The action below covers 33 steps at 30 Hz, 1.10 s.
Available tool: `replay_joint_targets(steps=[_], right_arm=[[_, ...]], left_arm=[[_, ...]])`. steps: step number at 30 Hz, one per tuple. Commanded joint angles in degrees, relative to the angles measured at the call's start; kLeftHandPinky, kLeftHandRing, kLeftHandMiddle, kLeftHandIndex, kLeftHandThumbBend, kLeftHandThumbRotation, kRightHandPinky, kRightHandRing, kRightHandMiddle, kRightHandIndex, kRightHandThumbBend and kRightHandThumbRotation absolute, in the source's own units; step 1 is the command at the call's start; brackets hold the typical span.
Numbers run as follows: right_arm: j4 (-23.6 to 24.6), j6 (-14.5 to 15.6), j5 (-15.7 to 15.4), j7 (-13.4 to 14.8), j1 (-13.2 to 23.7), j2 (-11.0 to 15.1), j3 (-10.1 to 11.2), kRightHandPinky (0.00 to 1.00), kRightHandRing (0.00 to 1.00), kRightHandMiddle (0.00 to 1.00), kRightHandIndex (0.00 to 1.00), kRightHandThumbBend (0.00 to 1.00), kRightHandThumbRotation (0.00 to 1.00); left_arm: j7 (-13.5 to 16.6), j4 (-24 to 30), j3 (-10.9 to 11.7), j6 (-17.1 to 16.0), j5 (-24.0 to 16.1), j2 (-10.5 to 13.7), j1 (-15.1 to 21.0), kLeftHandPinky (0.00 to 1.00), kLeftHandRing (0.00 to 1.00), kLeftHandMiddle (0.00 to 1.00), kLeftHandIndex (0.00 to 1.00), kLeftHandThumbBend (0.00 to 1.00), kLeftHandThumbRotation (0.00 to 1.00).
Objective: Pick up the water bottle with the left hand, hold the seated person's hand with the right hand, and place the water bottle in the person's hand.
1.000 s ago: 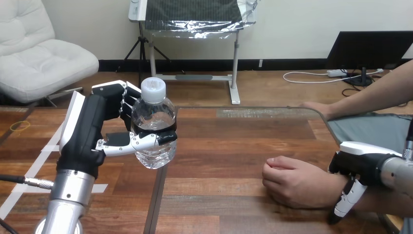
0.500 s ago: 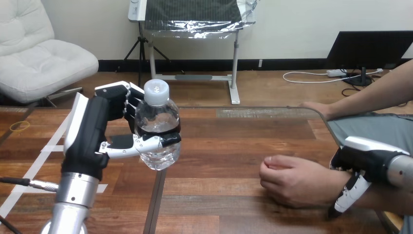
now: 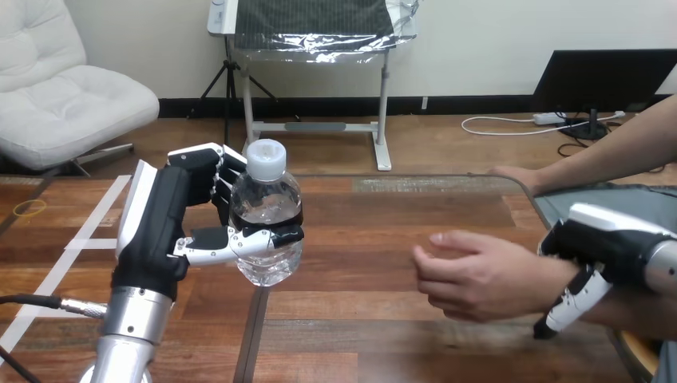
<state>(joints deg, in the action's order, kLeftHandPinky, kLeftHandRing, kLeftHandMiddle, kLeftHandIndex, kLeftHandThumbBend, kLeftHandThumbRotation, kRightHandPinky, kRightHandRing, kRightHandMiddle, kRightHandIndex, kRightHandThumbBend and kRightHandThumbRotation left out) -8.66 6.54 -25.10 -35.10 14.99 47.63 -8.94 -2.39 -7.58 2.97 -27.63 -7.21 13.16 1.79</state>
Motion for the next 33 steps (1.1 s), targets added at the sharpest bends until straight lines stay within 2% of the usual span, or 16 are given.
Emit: replay_joint_targets(steps=[1,13,19,25,33], right_arm=[[3.1,0.5,2.4,0.7,1.1,-0.5,2.9,0.15,0.21,0.30,0.34,0.83,0.00],[5.3,1.2,3.2,-0.6,1.3,0.0,3.8,0.15,0.21,0.29,0.35,0.80,0.00],[6.6,1.6,3.3,-0.5,1.3,0.0,4.2,0.14,0.20,0.29,0.35,0.81,0.00],[7.0,1.9,3.1,-0.2,1.6,-0.1,4.0,0.16,0.22,0.32,0.34,0.83,0.00],[6.6,2.6,3.2,-0.7,2.6,-0.6,3.3,0.16,0.23,0.33,0.34,0.84,0.00]], left_arm=[[0.8,-0.1,0.2,-2.1,0.3,-0.3,5.3,0.20,0.26,0.32,0.36,0.73,0.00],[0.2,-3.0,0.3,-2.7,2.9,-1.9,7.1,0.21,0.27,0.32,0.36,0.72,0.00],[-0.5,-5.5,0.0,-4.4,4.1,-2.5,8.4,0.22,0.27,0.32,0.36,0.71,0.00],[-1.2,-8.1,-0.3,-5.5,4.7,-3.2,9.8,0.23,0.28,0.33,0.36,0.70,0.00],[-2.9,-9.5,-0.6,-5.0,6.7,-4.6,11.3,0.23,0.28,0.33,0.36,0.69,0.00]])
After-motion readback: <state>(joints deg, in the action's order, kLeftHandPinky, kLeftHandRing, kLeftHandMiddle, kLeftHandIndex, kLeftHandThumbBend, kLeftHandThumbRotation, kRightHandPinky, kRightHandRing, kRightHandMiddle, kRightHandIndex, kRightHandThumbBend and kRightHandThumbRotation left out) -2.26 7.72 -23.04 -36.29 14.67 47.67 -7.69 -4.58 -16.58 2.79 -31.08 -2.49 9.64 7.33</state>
